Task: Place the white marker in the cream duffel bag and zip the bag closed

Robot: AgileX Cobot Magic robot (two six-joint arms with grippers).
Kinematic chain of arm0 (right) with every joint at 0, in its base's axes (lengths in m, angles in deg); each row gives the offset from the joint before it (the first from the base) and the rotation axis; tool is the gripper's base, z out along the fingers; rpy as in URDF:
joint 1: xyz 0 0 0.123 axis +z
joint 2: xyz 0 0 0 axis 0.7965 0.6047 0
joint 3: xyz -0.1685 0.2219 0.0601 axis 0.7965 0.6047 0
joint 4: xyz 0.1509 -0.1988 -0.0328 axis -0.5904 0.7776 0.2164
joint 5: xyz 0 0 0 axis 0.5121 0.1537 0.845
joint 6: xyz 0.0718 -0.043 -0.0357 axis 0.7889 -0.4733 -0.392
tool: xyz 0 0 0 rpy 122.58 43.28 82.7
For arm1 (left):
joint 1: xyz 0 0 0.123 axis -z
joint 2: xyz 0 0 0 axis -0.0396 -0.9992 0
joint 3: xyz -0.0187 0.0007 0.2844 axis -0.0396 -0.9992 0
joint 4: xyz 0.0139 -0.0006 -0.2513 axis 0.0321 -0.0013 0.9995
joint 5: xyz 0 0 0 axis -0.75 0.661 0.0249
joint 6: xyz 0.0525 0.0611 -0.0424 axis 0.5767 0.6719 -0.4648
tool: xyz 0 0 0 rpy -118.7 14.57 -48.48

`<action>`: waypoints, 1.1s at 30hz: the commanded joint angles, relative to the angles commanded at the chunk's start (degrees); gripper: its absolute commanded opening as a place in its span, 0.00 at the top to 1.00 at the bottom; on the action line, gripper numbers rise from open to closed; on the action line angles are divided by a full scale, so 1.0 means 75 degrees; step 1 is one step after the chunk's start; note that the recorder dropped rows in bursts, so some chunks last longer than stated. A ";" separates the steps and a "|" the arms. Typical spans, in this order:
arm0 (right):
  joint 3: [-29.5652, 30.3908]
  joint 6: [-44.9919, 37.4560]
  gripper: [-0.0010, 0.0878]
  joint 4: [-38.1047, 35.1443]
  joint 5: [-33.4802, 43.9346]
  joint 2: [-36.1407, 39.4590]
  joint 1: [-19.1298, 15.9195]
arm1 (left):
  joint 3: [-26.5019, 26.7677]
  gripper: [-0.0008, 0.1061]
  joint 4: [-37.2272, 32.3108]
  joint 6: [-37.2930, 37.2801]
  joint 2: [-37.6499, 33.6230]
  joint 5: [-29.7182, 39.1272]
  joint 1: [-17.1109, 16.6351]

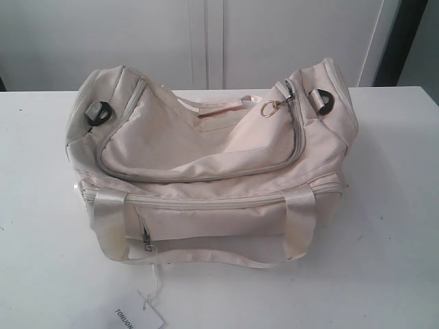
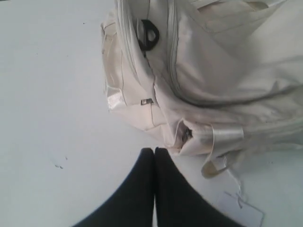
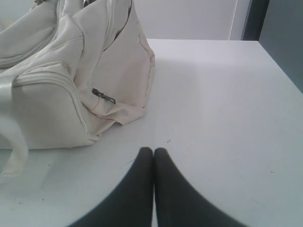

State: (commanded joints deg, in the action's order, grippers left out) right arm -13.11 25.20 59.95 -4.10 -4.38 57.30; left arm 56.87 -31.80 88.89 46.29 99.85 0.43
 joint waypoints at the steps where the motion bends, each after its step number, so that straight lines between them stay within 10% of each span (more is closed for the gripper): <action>1: 0.0000 0.0000 0.99 0.0000 0.0000 0.0000 0.0000 | -0.0332 0.99 0.0000 0.0017 0.0326 -0.0140 0.0000; 6: 0.0000 0.0000 0.99 0.0000 0.0000 0.0000 0.0000 | -0.2463 0.99 -0.0029 0.0258 0.2406 -0.1239 0.0000; 16: 0.0000 0.0000 0.99 0.0000 0.0000 0.0000 0.0000 | -0.4585 0.99 -0.0200 0.0422 0.4289 -0.2553 0.0440; 27: 0.0000 0.0000 0.99 0.0000 0.0000 0.0000 0.0000 | -0.5132 0.99 -0.0444 0.0351 0.4289 -0.2684 0.0443; 33: 0.0000 0.0000 0.99 0.0000 0.0000 0.0000 0.0000 | -0.5132 0.99 -0.1837 -0.1418 0.4289 -0.2735 0.0443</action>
State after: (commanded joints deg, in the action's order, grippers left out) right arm -13.11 25.20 59.95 -4.10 -4.38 57.30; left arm 18.38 -45.57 78.26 78.46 79.34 3.75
